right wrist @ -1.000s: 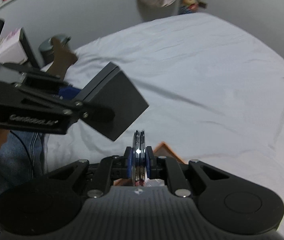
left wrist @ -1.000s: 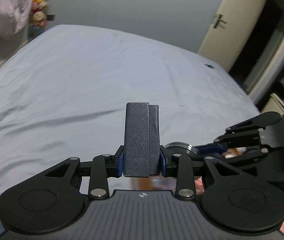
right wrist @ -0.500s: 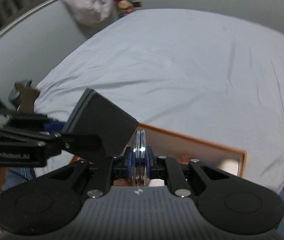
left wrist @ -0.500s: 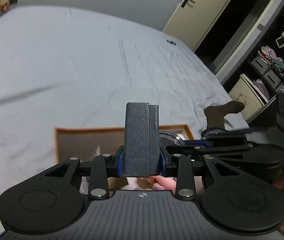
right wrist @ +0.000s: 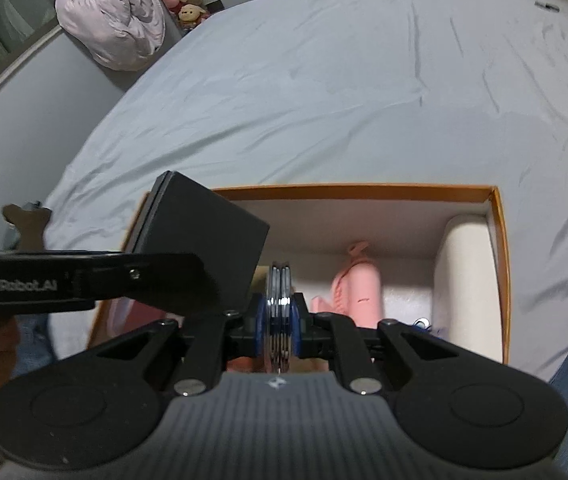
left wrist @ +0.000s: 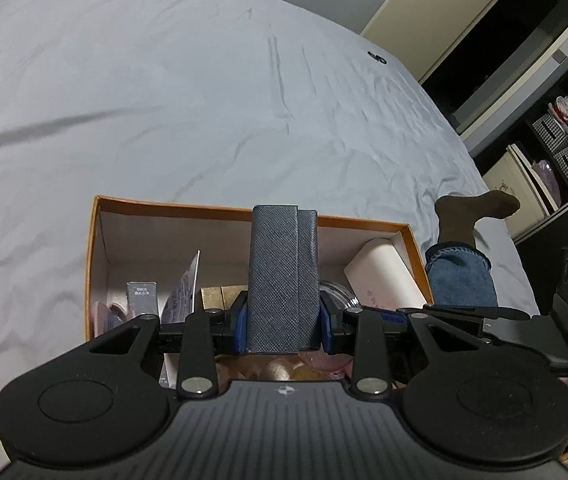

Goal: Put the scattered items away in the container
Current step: 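Carry the dark grey box and pink compact over the orange-rimmed box, then lower both held items into the box and open both tools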

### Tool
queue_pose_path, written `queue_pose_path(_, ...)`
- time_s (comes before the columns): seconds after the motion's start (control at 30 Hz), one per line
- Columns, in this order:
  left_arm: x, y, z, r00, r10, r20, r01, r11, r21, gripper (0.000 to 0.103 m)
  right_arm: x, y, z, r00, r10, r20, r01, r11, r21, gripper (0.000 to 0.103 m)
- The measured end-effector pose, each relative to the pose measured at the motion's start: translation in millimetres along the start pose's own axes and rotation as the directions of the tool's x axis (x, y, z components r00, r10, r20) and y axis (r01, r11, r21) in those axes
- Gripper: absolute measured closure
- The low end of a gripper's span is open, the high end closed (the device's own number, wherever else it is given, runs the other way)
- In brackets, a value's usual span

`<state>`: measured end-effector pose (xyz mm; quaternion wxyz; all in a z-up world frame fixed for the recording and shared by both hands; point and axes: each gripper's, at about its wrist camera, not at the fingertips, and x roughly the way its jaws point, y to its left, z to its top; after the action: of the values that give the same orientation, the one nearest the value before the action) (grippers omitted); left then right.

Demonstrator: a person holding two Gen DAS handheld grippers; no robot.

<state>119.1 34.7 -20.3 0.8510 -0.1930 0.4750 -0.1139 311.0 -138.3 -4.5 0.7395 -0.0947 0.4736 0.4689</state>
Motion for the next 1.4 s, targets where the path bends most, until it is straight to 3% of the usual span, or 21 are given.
queue_pose_path(0.1,8.5,-4.4,0.2,1.0,0.005,-0.012,-0.005,1.0,0.002,0.065,3.5,1.7,0.0,0.998,-0.068,0.009,0.069,0.997,-0.038,0.088)
queue_pose_path(0.27,23.1,-11.9,2.8,0.999,0.015,-0.037,-0.015,1.0,0.002,0.065,0.5,-8.8,-2.8,0.998,-0.069,0.01,0.07,0.997,-0.016,0.088)
queue_pose_path(0.47,39.7,-12.5,0.3,0.993,0.088,-0.077,-0.088,0.996,-0.001,0.065,3.6,-6.5,-6.3,0.997,-0.081,0.018,0.081,0.997,0.006,0.089)
queue_pose_path(0.77,46.9,-28.7,5.5,0.983,0.165,-0.075,-0.163,0.986,0.036,0.065,15.4,-3.7,-10.9,0.993,-0.113,0.02,0.112,0.993,0.029,0.089)
queue_pose_path(0.9,43.5,-23.6,5.4,0.994,0.085,-0.064,-0.086,0.996,-0.011,0.065,6.7,-4.7,-12.4,0.989,-0.144,0.041,0.142,0.989,0.035,0.088)
queue_pose_path(1.07,47.1,-8.7,5.3,0.997,0.024,-0.08,-0.032,0.995,-0.094,0.065,-2.6,-21.7,-14.6,0.995,-0.098,0.035,0.094,0.99,0.102,0.088)
queue_pose_path(1.27,61.9,6.2,-3.3,0.992,0.023,-0.121,-0.041,0.987,-0.152,0.065,-1.8,-21.1,-15.0,0.995,-0.095,0.033,0.091,0.99,0.112,0.088)
queue_pose_path(1.4,62.1,-2.0,-7.9,0.99,0.083,-0.118,-0.094,0.991,-0.096,0.065,1.2,-16.1,-15.2,0.994,-0.105,0.034,0.101,0.99,0.099,0.089)
